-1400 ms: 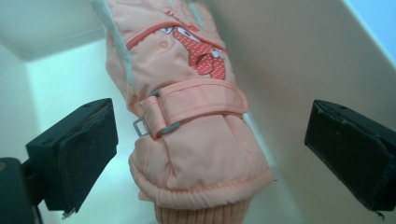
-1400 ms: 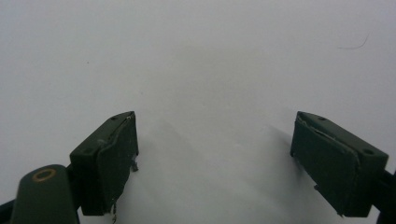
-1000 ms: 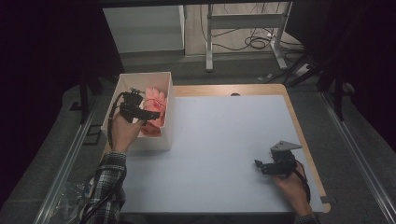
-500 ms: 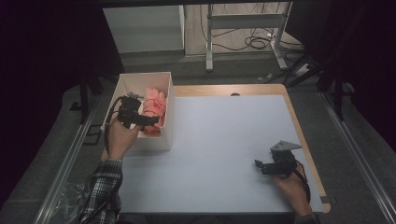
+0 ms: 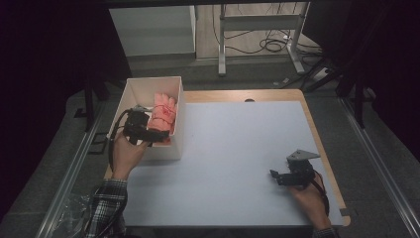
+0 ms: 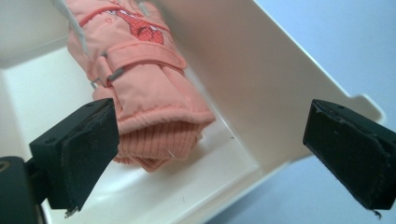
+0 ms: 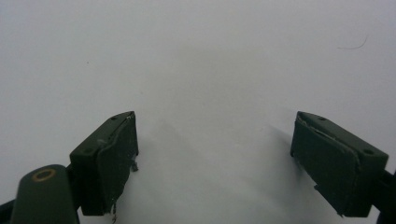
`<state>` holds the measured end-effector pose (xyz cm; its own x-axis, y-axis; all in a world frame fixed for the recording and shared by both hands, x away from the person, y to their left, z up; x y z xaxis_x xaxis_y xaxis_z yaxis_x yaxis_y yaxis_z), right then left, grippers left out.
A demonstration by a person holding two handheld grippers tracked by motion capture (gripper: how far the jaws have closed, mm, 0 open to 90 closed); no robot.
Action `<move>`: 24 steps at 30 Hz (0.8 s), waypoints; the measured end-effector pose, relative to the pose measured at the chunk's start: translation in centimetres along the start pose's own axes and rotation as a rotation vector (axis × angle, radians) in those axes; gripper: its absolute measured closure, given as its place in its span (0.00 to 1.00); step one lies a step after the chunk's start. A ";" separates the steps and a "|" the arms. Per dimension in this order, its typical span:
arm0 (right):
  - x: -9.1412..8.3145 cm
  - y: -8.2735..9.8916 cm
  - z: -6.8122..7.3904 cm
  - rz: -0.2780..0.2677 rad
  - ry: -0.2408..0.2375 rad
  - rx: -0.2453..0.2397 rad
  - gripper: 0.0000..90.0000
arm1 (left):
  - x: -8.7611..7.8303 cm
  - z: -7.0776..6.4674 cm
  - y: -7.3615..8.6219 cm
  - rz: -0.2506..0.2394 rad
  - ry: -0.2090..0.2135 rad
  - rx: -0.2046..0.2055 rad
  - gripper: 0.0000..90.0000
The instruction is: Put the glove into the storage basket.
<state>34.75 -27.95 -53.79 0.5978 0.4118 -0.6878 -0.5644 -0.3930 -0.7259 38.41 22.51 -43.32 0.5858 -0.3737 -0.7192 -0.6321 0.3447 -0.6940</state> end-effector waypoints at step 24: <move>0.0 0.0 0.0 0.002 0.001 0.000 0.17 | -1.9 -2.1 3.3 -0.023 0.022 0.036 0.04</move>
Point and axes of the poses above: each handheld gripper's, and its own axes: x roughly forward along the jaws, y roughly out of its underside, z roughly to its left, the point moved 1 cm from there along x, roughly forward along the jaws, and after that the axes turned 4 degrees about x, right-handed, at the moved point
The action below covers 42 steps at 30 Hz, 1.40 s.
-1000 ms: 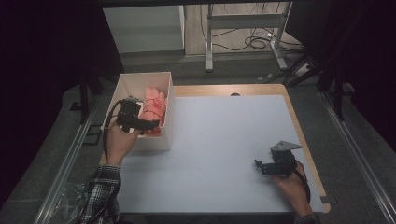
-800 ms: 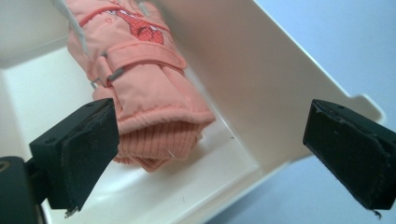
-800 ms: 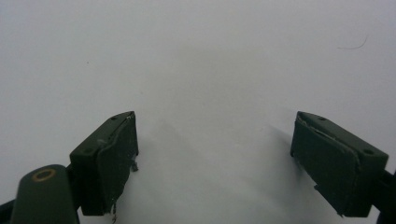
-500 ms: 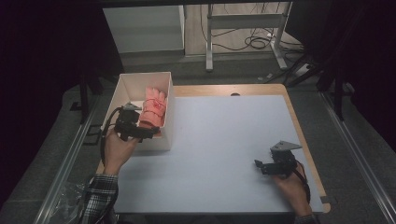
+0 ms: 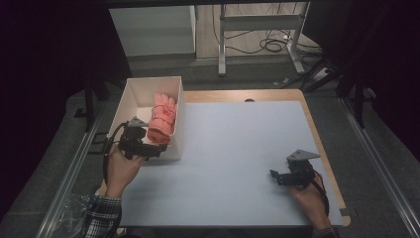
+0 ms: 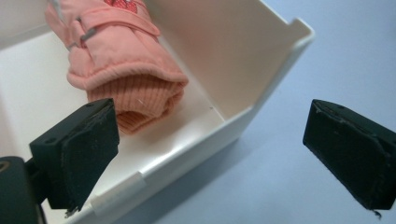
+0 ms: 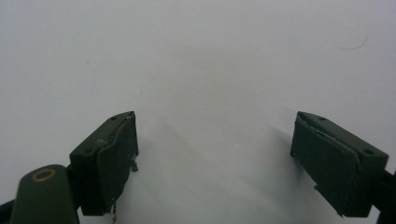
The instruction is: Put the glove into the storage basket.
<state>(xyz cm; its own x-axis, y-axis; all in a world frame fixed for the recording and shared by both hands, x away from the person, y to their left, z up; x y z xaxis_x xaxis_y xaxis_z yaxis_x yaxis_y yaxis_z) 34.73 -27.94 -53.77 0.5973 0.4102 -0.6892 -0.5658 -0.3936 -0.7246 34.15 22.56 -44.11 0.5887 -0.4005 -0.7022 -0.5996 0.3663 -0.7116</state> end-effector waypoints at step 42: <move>0.0 0.0 0.0 -0.001 0.001 -0.002 0.17 | 1.1 -9.7 1.7 -0.077 0.205 0.153 0.04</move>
Point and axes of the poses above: each handheld gripper's, and its own axes: x roughly forward along the jaws, y roughly out of its underside, z roughly to its left, the point moved 1 cm from there along x, roughly forward along the jaws, and after that the axes turned 4 degrees about x, right-handed, at the moved point
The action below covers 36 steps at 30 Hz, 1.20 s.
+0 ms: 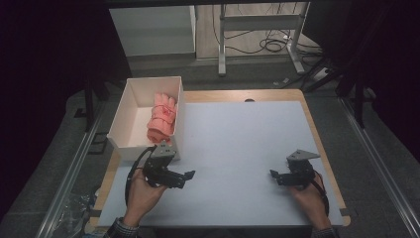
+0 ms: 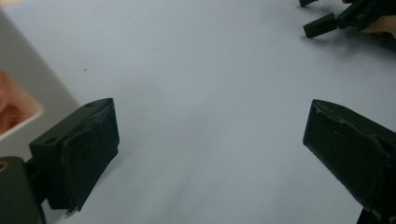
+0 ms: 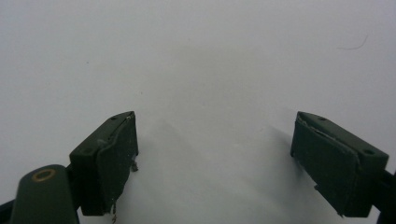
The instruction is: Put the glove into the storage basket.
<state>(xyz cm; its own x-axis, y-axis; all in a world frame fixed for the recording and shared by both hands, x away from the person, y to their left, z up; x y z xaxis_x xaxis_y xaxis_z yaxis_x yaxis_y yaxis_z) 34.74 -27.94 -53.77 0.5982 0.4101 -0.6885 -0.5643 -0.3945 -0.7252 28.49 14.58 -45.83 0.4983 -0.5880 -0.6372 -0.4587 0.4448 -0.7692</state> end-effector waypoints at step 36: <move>0.0 0.0 0.0 0.000 0.000 0.000 0.17 | 8.6 -2.2 5.3 0.126 0.001 0.035 0.03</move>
Point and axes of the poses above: each handheld gripper's, and its own axes: x roughly forward along the jaws, y roughly out of its underside, z roughly to its left, the point moved 1 cm from there along x, roughly forward along the jaws, and after that the axes turned 4 degrees about x, right-handed, at the moved point
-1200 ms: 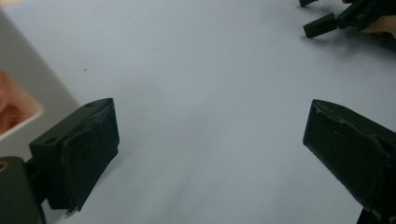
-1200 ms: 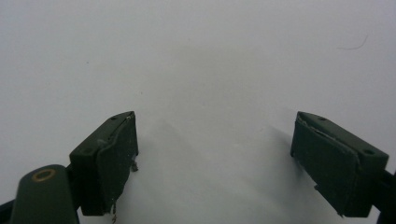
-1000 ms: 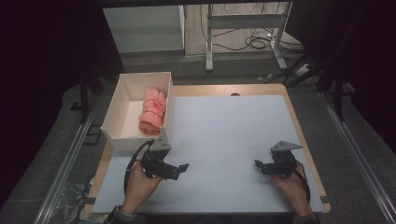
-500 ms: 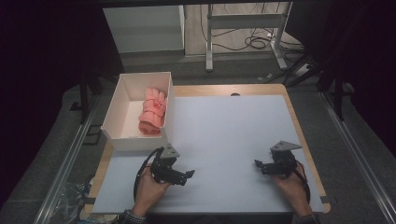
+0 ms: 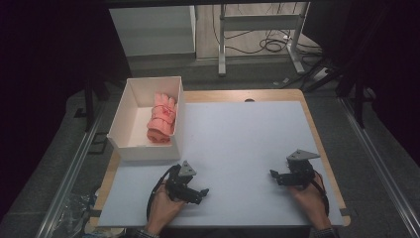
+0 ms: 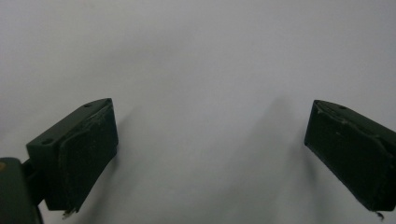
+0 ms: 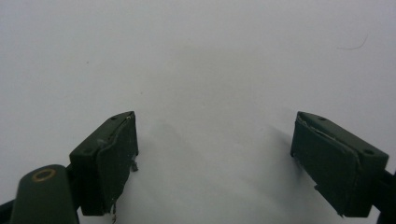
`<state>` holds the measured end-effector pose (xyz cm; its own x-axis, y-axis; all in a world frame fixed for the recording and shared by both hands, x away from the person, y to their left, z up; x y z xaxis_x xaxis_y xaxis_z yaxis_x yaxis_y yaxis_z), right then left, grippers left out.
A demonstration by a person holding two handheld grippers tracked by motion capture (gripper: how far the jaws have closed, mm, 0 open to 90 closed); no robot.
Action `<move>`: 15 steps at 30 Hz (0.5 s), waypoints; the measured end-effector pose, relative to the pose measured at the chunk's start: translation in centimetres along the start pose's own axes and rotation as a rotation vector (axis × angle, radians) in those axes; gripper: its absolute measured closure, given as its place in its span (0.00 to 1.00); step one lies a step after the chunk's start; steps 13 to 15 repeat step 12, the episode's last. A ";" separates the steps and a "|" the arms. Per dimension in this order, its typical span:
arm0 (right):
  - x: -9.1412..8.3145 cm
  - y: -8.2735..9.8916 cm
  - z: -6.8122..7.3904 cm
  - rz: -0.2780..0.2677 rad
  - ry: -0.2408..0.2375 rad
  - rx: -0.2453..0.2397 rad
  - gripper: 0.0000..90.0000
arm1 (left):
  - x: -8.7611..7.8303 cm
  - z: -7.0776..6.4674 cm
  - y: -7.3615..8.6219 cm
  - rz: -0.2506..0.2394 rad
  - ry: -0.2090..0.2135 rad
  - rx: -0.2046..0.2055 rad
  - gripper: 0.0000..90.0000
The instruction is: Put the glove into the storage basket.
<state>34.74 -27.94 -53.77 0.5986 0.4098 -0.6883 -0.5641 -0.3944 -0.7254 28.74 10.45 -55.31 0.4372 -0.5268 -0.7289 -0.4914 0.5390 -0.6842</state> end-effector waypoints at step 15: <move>0.0 0.0 0.0 0.000 -0.001 0.002 0.17 | 0.2 -0.4 0.2 -0.003 -0.028 0.022 0.00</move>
Point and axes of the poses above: each handheld gripper's, and its own axes: x roughly forward along the jaws, y roughly out of its underside, z roughly to its left, the point moved 1 cm from there along x, roughly forward along the jaws, and after that the axes turned 4 degrees about x, right-handed, at the moved point
